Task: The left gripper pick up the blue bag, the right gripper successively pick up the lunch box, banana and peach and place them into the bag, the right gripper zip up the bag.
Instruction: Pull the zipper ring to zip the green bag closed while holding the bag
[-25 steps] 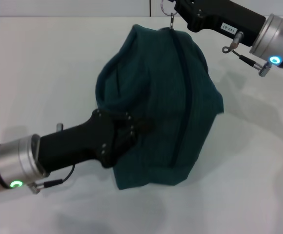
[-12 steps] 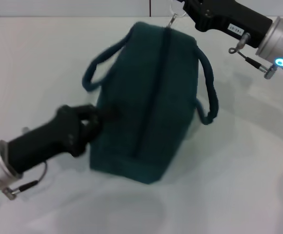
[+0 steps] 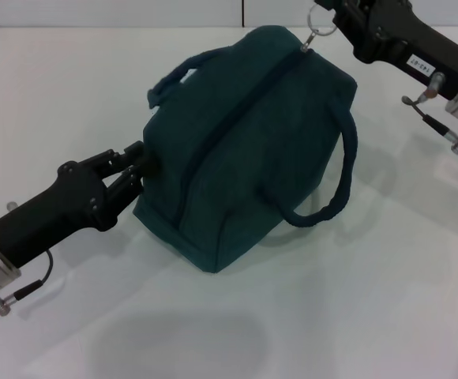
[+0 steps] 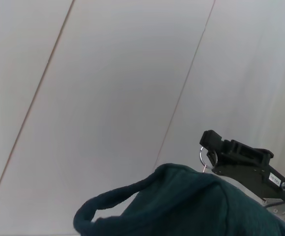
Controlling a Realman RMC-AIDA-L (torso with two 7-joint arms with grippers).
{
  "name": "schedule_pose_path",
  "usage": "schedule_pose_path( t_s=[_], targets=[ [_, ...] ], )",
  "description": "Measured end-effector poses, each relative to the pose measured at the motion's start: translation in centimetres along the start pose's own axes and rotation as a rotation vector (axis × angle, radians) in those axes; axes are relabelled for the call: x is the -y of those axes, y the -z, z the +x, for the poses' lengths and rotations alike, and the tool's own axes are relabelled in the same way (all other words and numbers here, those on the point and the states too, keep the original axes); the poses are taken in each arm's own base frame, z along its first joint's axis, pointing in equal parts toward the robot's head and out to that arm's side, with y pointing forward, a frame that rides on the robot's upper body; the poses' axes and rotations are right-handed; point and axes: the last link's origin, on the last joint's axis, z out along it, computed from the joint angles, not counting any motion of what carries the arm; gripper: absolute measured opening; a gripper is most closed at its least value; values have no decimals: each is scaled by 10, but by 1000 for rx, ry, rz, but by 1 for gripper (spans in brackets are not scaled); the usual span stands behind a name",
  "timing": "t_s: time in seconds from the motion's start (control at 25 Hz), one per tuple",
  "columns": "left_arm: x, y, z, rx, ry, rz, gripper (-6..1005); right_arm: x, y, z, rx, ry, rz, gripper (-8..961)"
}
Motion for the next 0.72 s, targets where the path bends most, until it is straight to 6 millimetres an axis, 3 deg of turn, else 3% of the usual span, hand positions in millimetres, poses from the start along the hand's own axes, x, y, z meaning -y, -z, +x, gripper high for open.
schedule_pose_path(
  t_s=[0.16,0.32,0.52,0.72],
  targets=[
    [1,1,5,-23,21,6,230,0,2,2,-3,-5,4,8],
    [11,1,27,7,40,-14,385,0,3,2,-1,-7,7,7],
    [24,-11,77,104,60,-51,589,2,3,-2,25,-48,23,6],
    [25,-46,130,300,44,-68,738,5,3,-4,41,-79,40,6]
  ],
)
